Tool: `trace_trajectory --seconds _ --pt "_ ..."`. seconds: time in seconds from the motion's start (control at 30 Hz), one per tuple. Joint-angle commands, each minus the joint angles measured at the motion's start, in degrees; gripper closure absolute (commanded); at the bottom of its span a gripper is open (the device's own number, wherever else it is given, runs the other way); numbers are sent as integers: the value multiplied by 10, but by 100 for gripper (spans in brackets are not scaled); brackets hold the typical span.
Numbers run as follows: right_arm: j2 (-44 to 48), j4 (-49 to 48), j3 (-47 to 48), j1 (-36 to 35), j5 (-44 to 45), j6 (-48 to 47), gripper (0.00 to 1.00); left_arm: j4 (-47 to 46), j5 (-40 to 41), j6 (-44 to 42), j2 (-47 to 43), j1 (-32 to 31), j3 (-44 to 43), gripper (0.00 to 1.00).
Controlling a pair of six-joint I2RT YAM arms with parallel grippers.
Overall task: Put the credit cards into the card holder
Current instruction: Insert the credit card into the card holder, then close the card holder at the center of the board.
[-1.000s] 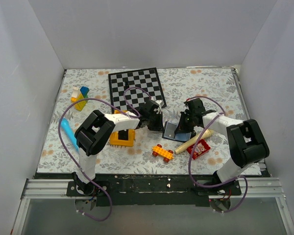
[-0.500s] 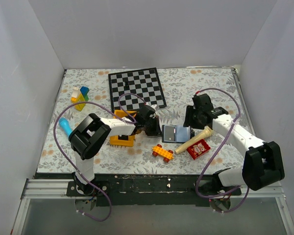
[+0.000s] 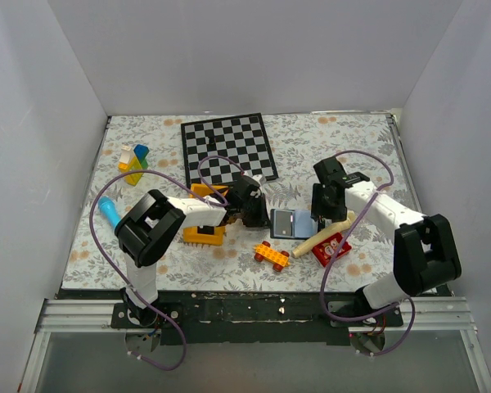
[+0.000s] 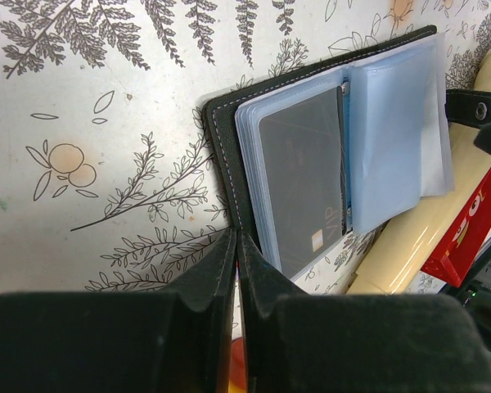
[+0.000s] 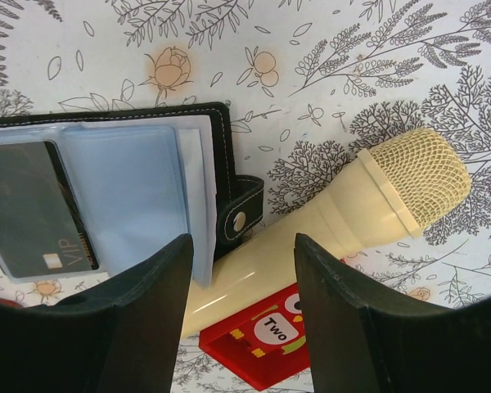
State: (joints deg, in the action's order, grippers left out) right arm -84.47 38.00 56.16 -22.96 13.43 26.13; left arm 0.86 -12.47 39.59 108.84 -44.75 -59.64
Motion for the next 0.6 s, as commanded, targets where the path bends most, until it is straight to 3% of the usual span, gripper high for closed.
trace_trajectory --seconds 0.0,0.17,0.47,0.57 --pt "-19 -6 29 -5 25 -9 39 52 10 -11 1 -8 3 96" --pt "-54 -10 38 -4 39 -15 44 54 10 -13 1 -9 0 96" --pt "-63 -19 33 -5 51 -17 94 54 10 -14 5 -9 -2 96" --pt "-47 -19 31 -5 51 -17 99 56 10 -15 6 -9 -2 96"
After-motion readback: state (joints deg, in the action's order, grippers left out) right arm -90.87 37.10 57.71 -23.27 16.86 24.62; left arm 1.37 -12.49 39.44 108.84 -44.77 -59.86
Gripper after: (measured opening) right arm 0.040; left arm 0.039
